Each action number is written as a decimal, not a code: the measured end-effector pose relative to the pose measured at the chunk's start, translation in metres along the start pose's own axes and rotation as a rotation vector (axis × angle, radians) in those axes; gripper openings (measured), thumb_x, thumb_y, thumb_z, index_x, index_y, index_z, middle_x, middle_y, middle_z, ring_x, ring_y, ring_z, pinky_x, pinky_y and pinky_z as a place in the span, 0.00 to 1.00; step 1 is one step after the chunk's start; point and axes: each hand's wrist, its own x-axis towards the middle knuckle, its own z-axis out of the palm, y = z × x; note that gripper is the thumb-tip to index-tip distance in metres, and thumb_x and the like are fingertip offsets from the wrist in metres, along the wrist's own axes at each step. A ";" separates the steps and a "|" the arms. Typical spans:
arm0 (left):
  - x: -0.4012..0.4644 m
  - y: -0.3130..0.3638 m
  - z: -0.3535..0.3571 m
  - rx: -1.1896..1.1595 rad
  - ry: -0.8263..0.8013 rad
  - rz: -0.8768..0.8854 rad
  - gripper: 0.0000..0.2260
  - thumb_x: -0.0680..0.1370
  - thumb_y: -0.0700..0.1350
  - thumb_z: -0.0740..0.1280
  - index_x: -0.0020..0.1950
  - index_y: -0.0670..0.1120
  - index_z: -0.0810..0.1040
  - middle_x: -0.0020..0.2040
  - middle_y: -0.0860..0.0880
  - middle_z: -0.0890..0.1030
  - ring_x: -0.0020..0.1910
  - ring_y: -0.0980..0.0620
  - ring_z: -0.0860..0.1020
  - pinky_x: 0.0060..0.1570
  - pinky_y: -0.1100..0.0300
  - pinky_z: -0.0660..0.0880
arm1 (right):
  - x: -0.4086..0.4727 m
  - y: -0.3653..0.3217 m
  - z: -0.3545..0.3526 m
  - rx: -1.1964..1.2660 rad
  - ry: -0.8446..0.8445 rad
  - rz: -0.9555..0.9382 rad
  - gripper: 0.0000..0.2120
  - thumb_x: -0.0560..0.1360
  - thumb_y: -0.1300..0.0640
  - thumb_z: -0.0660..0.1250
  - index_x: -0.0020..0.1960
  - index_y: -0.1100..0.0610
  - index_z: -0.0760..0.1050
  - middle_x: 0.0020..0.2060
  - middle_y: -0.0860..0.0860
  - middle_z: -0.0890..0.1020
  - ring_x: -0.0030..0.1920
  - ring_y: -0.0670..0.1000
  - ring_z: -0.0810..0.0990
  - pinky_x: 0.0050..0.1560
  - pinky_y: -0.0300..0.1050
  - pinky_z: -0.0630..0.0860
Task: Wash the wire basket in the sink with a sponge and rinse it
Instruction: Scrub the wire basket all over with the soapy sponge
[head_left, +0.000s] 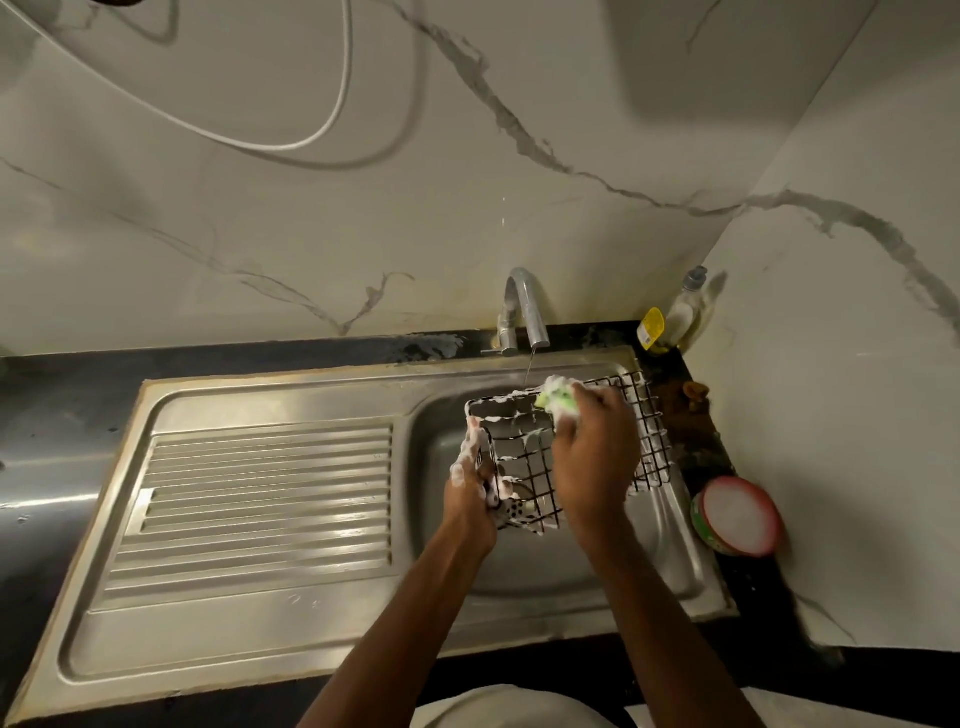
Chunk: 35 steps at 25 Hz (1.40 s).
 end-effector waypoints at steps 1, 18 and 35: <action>0.001 -0.002 0.000 0.009 -0.001 0.017 0.18 0.80 0.63 0.67 0.58 0.50 0.82 0.30 0.50 0.71 0.26 0.53 0.70 0.26 0.63 0.68 | -0.004 -0.007 0.002 0.021 0.012 -0.002 0.16 0.73 0.63 0.68 0.61 0.61 0.79 0.52 0.57 0.80 0.51 0.56 0.79 0.45 0.40 0.71; -0.005 -0.007 -0.010 0.106 -0.018 0.080 0.21 0.83 0.59 0.63 0.68 0.47 0.78 0.37 0.39 0.80 0.28 0.46 0.82 0.25 0.58 0.81 | 0.000 0.028 0.016 0.147 0.143 0.091 0.15 0.72 0.70 0.69 0.58 0.63 0.80 0.51 0.59 0.80 0.53 0.57 0.75 0.45 0.51 0.80; -0.012 -0.005 -0.005 -0.014 -0.015 0.047 0.23 0.74 0.65 0.71 0.62 0.53 0.83 0.37 0.49 0.73 0.26 0.52 0.72 0.28 0.62 0.72 | -0.034 0.024 0.006 0.436 0.009 -0.012 0.14 0.73 0.73 0.67 0.57 0.65 0.80 0.52 0.58 0.83 0.50 0.53 0.83 0.44 0.31 0.78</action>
